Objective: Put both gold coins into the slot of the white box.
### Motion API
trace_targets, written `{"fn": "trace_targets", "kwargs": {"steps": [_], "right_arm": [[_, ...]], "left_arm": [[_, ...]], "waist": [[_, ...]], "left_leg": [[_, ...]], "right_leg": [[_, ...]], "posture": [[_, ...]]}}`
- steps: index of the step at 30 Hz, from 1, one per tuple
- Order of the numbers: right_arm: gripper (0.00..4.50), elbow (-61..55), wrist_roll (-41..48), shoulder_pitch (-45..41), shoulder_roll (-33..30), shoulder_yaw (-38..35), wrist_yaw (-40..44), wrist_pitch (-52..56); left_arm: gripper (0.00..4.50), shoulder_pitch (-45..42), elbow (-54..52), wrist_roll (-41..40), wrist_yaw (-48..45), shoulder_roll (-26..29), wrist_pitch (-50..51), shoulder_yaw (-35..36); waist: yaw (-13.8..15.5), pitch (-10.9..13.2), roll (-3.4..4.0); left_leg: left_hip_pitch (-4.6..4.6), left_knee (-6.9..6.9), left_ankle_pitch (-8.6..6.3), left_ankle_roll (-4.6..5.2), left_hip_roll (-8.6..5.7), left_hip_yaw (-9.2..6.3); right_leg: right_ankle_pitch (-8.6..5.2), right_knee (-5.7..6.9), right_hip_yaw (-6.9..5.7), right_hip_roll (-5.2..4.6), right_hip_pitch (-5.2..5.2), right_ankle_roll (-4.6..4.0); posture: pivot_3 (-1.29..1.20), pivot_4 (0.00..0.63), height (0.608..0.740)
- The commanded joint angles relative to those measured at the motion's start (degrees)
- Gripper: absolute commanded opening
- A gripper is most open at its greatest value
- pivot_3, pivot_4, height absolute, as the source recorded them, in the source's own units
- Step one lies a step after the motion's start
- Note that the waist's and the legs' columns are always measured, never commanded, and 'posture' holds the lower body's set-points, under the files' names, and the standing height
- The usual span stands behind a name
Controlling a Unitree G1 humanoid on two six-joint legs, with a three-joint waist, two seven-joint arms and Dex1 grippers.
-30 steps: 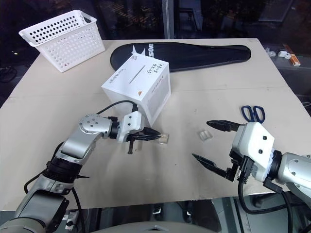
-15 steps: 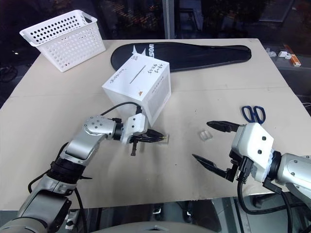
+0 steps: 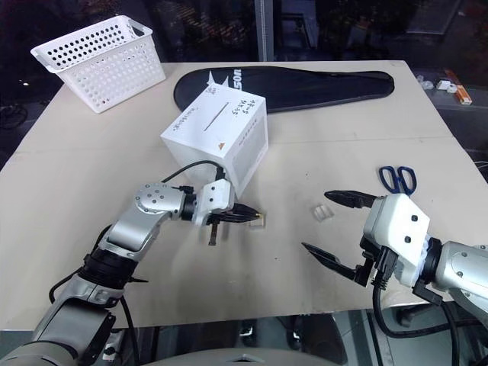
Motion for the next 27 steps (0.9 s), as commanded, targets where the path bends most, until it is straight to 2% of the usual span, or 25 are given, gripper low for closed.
{"fn": "trace_targets", "kwargs": {"steps": [1,5,7,10,12,16,18,21,23,27], "right_arm": [[4.50,-1.6,0.1,0.1,-0.3,-0.6,-0.3,-1.0],[4.50,-1.6,-0.1,-0.1,0.0,-0.7,-0.1,-0.9],[4.50,-1.5,-0.1,-0.6,0.3,-0.7,0.1,-1.0],[4.50,-0.3,0.9,-2.3,1.0,-0.9,0.4,-1.7],[4.50,0.5,1.5,-3.5,1.6,-1.1,0.4,-1.9],[4.50,1.7,0.2,-4.5,2.0,0.3,1.1,-2.0],[4.50,2.2,-0.3,-5.2,2.2,1.2,1.5,-2.1],[4.50,2.8,-0.9,-6.3,2.2,2.0,1.9,-2.1],[4.50,2.8,-0.8,-6.8,2.0,2.2,1.9,-1.9],[4.50,1.9,-0.5,-6.3,1.6,1.6,1.9,-1.3]], "left_arm": [[0.13,0.9,-1.9,-3.8,0.2,-0.1,1.0,3.2],[0.13,1.3,-9.9,-14.4,2.0,0.4,15.6,8.7],[0.13,1.2,-14.9,-23.5,3.9,1.3,26.7,13.1],[0.13,-1.7,-19.2,-41.6,9.7,4.0,46.0,22.5],[0.13,-3.7,-20.0,-47.0,13.8,5.3,51.9,26.2],[0.13,-2.5,-23.0,-43.2,15.5,8.3,49.7,25.0],[0.66,-0.5,-24.8,-41.0,14.0,9.8,47.4,22.6],[1.70,3.6,-26.5,-31.9,11.2,11.2,36.9,16.7],[2.70,5.1,-25.0,-24.6,11.2,10.8,29.4,12.1],[2.70,3.9,-18.7,-13.6,12.4,7.5,17.8,5.0]], "waist": [[0.0,0.0,0.00],[-0.1,0.0,-0.01],[-0.1,0.0,0.00],[-0.2,0.0,-0.01],[-0.2,0.0,-0.01],[-0.1,0.0,0.01],[-0.1,0.0,0.01],[-0.1,0.0,0.02],[-0.1,0.0,0.02],[0.5,0.0,0.03]], "left_leg": [[0.00,0.00,0.00,-0.01,0.00,0.00],[0.00,0.00,0.01,-0.02,0.02,-0.01],[-0.01,0.01,0.02,-0.03,0.02,-0.02],[0.00,0.02,0.03,-0.04,0.04,-0.03],[0.00,0.08,0.03,-0.05,0.04,-0.07],[0.06,0.20,0.03,-0.05,0.00,-0.05],[0.06,0.23,0.02,-0.05,0.00,-0.02],[0.05,0.23,0.02,-0.06,0.01,-0.04],[0.06,0.22,0.02,-0.05,0.01,-0.04],[0.04,0.23,-0.03,0.04,0.02,-0.05]], "right_leg": [[0.00,0.00,0.00,0.00,0.00,0.00],[0.00,0.00,0.00,0.00,0.00,0.00],[0.00,0.01,0.00,0.00,0.00,0.00],[0.00,0.02,0.01,0.00,0.00,0.01],[-0.01,0.07,-0.01,0.02,0.00,0.01],[-0.01,0.13,0.00,0.00,0.11,0.01],[0.00,0.13,0.02,0.00,0.12,0.01],[-0.01,0.13,0.01,0.01,0.11,0.00],[-0.01,0.14,0.01,0.00,0.10,-0.01],[-0.01,0.15,-0.01,0.00,0.10,-0.02]], "posture": [[0.00,0.150,0.738],[0.00,0.150,0.738],[0.00,0.150,0.738],[0.00,0.150,0.738],[0.00,0.150,0.738],[0.00,0.150,0.738],[0.00,0.150,0.738],[0.00,0.150,0.738],[0.00,0.150,0.738],[0.00,0.150,0.738]]}}
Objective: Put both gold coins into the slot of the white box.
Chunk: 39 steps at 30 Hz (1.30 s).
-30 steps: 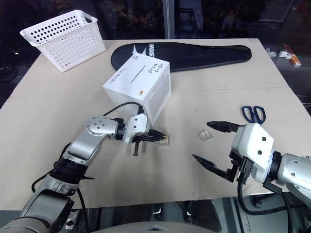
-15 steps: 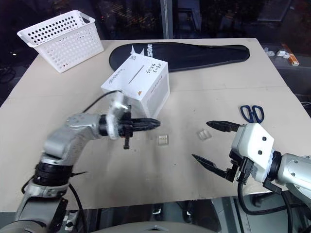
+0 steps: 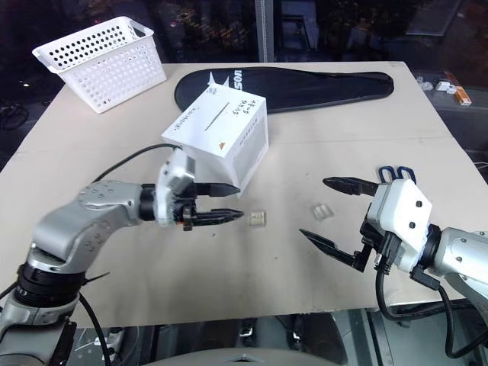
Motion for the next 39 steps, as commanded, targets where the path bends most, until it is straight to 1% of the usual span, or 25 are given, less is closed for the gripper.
{"fn": "trace_targets", "kwargs": {"steps": [1,4,9,14,15,17,18,34,39], "right_arm": [[4.50,-1.7,0.3,0.1,-0.6,-0.9,0.1,0.0],[4.50,-2.3,0.8,0.5,-0.8,-1.5,-0.3,0.4],[4.50,-3.1,1.1,1.0,-0.8,-2.1,-0.9,1.1],[4.50,-3.9,1.3,1.5,-0.7,-2.3,-1.6,1.4],[4.50,-4.0,1.3,1.7,-0.7,-2.4,-1.7,1.5],[4.50,-4.2,1.5,1.9,-0.7,-2.6,-1.9,1.6],[4.50,-4.3,1.6,2.0,-0.6,-2.7,-2.0,1.7],[4.50,-4.6,2.0,2.7,-1.0,-3.7,-2.1,2.0],[4.50,-4.8,2.1,3.4,-1.2,-4.2,-1.8,2.2]], "left_arm": [[2.70,-1.6,4.4,8.7,-0.1,-2.4,-11.0,-4.6],[1.89,-1.6,7.1,11.7,-1.2,-3.6,-15.7,-6.2],[1.89,-0.9,8.7,13.2,-3.6,-4.0,-18.6,-7.2],[1.89,-1.7,9.3,12.7,-6.2,-4.5,-17.4,-7.6],[1.62,-1.9,9.7,12.8,-6.6,-4.5,-17.7,-7.6],[1.21,-2.2,10.3,13.4,-7.4,-4.5,-18.4,-7.8],[0.86,-2.5,10.7,13.5,-7.5,-4.7,-18.5,-7.9],[0.86,-3.2,15.1,17.7,-8.6,-6.9,-23.5,-9.1],[0.86,-4.3,15.7,18.5,-8.3,-8.1,-22.9,-9.4]], "waist": [[0.2,0.0,0.00],[0.3,0.0,0.00],[0.1,0.0,0.00],[0.1,0.0,0.00],[0.1,0.0,0.00],[0.1,0.0,0.00],[0.1,0.0,0.00],[0.1,0.0,0.00],[0.1,0.0,0.00]], "left_leg": [[0.00,0.00,-0.06,0.11,0.00,0.01],[-0.05,0.01,-0.09,0.14,0.00,0.03],[-0.04,0.00,-0.08,0.14,0.04,0.03],[-0.04,0.01,-0.09,0.15,0.03,0.04],[-0.04,0.01,-0.09,0.15,0.03,0.03],[-0.04,0.01,-0.09,0.15,0.03,0.02],[-0.04,0.01,-0.09,0.15,0.03,0.02],[-0.05,0.01,-0.09,0.15,0.03,0.02],[-0.05,0.01,-0.09,0.16,0.02,0.02]], "right_leg": [[0.00,0.00,0.00,-0.01,0.00,0.00],[0.00,0.00,0.02,-0.01,-0.04,0.00],[0.00,0.00,0.01,0.01,-0.06,0.00],[0.00,0.00,0.01,-0.01,-0.06,0.01],[0.00,0.00,0.01,0.00,-0.06,0.01],[0.00,0.00,0.00,0.00,-0.06,0.01],[0.00,0.00,0.00,0.01,-0.06,0.01],[0.00,0.00,0.00,0.01,-0.05,0.01],[0.00,0.00,0.00,0.01,-0.06,0.01]], "posture": [[0.00,0.150,0.738],[0.00,0.150,0.738],[0.00,0.150,0.738],[0.00,0.150,0.738],[0.00,0.150,0.738],[0.00,0.150,0.738],[0.00,0.150,0.738],[0.00,0.150,0.738],[0.00,0.150,0.738]]}}
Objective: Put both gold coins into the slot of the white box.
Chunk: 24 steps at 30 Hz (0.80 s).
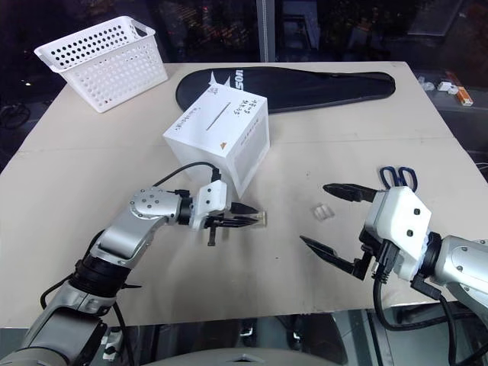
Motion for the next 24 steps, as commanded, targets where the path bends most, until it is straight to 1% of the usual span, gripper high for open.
{"fn": "trace_targets", "kwargs": {"steps": [1,9,15,24], "right_arm": [[4.50,-1.9,0.7,0.7,-0.7,-2.2,0.0,-0.1],[4.50,-2.0,0.0,2.9,-0.8,-3.6,0.9,-0.3],[4.50,-1.0,-1.6,6.8,-0.6,-6.8,3.9,-1.0],[4.50,0.0,-3.7,9.5,0.3,-9.3,6.8,-2.1]], "left_arm": [[0.86,-1.6,-0.2,0.6,0.0,-1.1,-0.3,-0.5],[0.86,-2.7,-0.3,0.8,0.1,-1.8,0.8,-0.6],[0.86,-1.7,-0.4,0.7,-0.5,-0.7,0.2,-0.2],[0.86,-1.1,0.9,2.3,0.0,-0.8,-0.8,-0.8]], "waist": [[0.0,0.0,0.00],[0.0,0.0,0.00],[0.0,0.0,0.00],[-0.1,0.0,0.00]], "left_leg": [[0.00,0.00,0.00,0.00,0.00,0.00],[0.00,0.00,0.00,0.00,0.00,0.00],[0.00,0.00,0.00,0.00,0.00,0.00],[0.00,0.00,-0.01,0.01,0.00,-0.01]], "right_leg": [[0.00,0.00,0.00,0.00,0.00,0.00],[0.00,0.00,0.00,0.01,0.00,0.00],[0.00,0.00,0.00,0.01,0.00,0.00],[0.00,0.00,0.00,0.01,0.00,0.00]], "posture": [[0.00,0.150,0.738],[0.00,0.150,0.738],[0.00,0.150,0.738],[0.00,0.150,0.738]]}}
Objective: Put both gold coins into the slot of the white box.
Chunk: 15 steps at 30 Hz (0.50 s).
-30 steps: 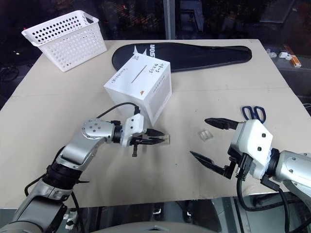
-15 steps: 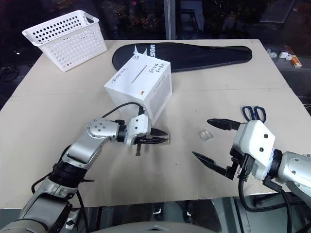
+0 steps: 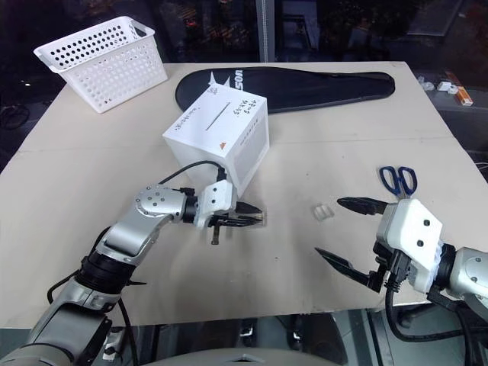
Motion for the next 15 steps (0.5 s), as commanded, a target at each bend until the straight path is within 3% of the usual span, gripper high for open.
{"fn": "trace_targets", "kwargs": {"steps": [1,8,9,10,15], "right_arm": [[4.50,-0.6,-0.6,0.4,0.5,-2.6,1.0,-1.4],[4.50,-0.9,-1.0,1.3,1.0,-3.5,1.4,-1.4],[4.50,-1.0,-1.0,1.4,1.1,-3.6,1.4,-1.4],[4.50,-1.1,-1.0,1.5,1.2,-3.7,1.4,-1.4],[4.50,-1.4,-1.0,1.7,1.4,-3.8,1.2,-1.4]], "left_arm": [[0.86,0.5,0.7,0.7,0.3,0.1,-1.7,0.3],[0.86,0.5,2.4,1.2,0.3,-0.3,-3.0,0.4],[0.30,0.3,2.6,1.2,0.5,-0.6,-2.9,0.4],[0.08,0.0,2.8,1.0,0.6,-1.0,-2.6,0.3],[0.08,-0.3,2.4,0.5,0.3,-1.8,-1.9,0.2]], "waist": [[0.0,0.0,0.00],[-0.1,0.0,0.00],[-0.1,0.0,0.00],[-0.1,0.0,0.00],[-0.1,0.0,0.00]], "left_leg": [[0.00,0.00,0.00,0.00,0.00,0.00],[0.00,0.00,0.00,0.00,0.00,0.00],[0.01,0.00,0.00,0.00,0.00,0.00],[0.01,0.00,0.00,0.00,0.00,0.00],[0.00,0.00,0.00,0.00,0.00,-0.01]], "right_leg": [[0.00,0.00,0.00,0.00,0.00,0.00],[0.00,0.00,0.00,-0.01,0.00,0.00],[0.00,0.00,0.00,-0.01,0.00,0.00],[0.00,0.00,0.00,-0.01,0.01,0.00],[0.00,0.00,0.00,-0.01,0.01,0.00]], "posture": [[0.00,0.150,0.738],[0.00,0.150,0.738],[0.00,0.150,0.738],[0.00,0.150,0.738],[0.00,0.150,0.738]]}}
